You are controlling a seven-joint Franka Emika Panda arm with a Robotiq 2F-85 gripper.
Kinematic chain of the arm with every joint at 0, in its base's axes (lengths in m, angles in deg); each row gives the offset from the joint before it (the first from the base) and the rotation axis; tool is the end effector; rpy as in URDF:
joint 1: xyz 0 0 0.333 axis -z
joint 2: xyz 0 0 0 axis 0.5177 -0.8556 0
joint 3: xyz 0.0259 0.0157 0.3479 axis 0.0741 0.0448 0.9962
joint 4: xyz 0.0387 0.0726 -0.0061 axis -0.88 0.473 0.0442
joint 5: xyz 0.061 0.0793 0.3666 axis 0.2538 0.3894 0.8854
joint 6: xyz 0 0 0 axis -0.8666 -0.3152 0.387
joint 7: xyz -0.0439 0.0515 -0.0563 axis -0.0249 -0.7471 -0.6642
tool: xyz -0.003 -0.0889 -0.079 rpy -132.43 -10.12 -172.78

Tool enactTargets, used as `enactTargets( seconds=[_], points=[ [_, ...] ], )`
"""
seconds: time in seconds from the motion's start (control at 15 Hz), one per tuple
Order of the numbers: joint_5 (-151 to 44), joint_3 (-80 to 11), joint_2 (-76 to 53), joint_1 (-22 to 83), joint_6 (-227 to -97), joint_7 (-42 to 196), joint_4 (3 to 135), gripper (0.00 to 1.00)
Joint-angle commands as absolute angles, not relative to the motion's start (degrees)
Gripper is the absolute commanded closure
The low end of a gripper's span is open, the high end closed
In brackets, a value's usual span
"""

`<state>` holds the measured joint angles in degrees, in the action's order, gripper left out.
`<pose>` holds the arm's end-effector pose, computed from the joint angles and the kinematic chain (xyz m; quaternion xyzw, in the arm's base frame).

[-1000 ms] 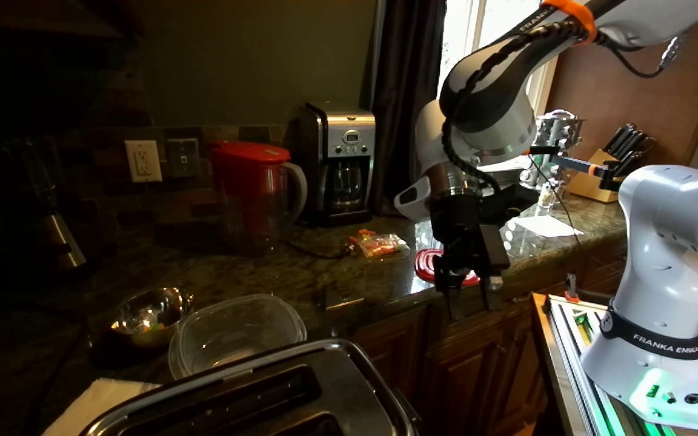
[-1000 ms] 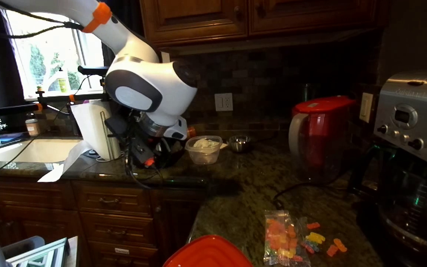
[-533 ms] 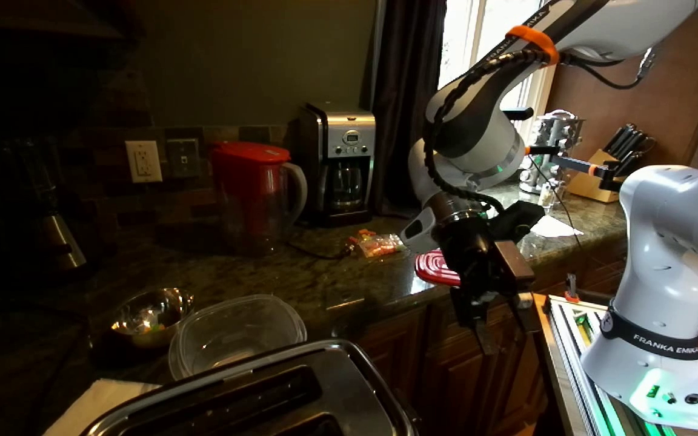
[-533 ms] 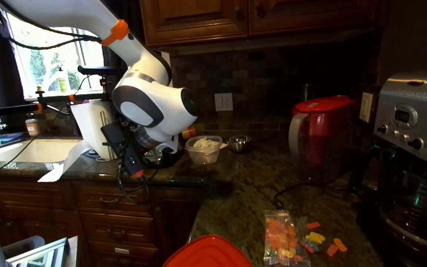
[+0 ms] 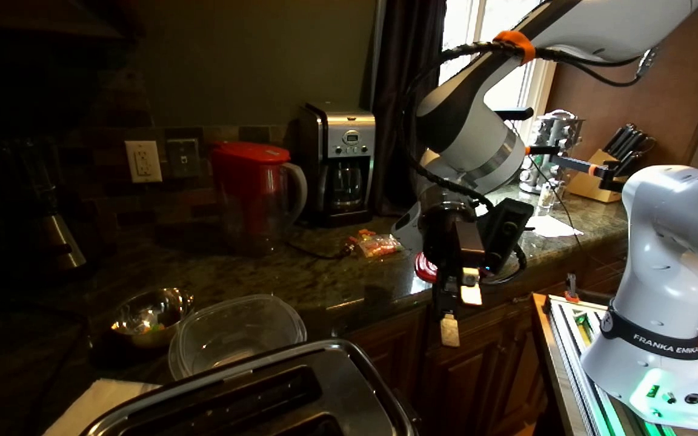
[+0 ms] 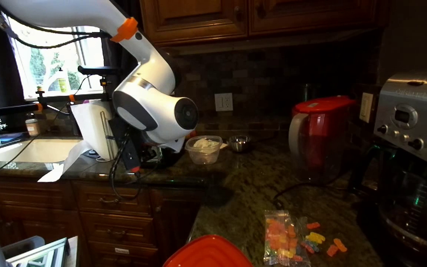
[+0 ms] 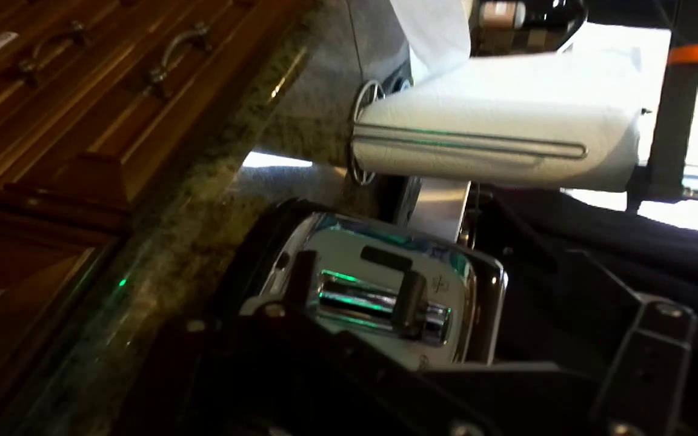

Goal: Push the lever on the toaster downwards.

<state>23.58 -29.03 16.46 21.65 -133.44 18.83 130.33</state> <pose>0.3331 0.1547 0.3416 -0.8212 -0.1194 0.0500 0.5558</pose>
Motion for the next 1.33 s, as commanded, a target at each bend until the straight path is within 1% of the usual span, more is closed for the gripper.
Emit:
enactTargets(
  seconds=[0.0, 0.2, 0.27, 0.8, 1.0, 1.27],
  points=[
    [33.8, -25.8, 15.3, 22.8, -140.5, 20.5, 132.9, 0.00],
    [38.4, -23.7, 14.4, 22.4, -145.7, 19.8, 133.6, 0.00],
    [35.3, -24.6, 14.5, 23.3, -142.4, 19.9, 132.5, 0.00],
    [38.3, -20.2, 11.2, 20.7, -146.6, 24.7, 130.8, 0.00],
    [38.2, -18.5, 10.9, 19.8, -145.9, 27.0, 130.3, 0.00],
    [41.9, -16.5, 13.5, 18.8, -151.8, 27.1, 131.9, 0.00]
  ],
)
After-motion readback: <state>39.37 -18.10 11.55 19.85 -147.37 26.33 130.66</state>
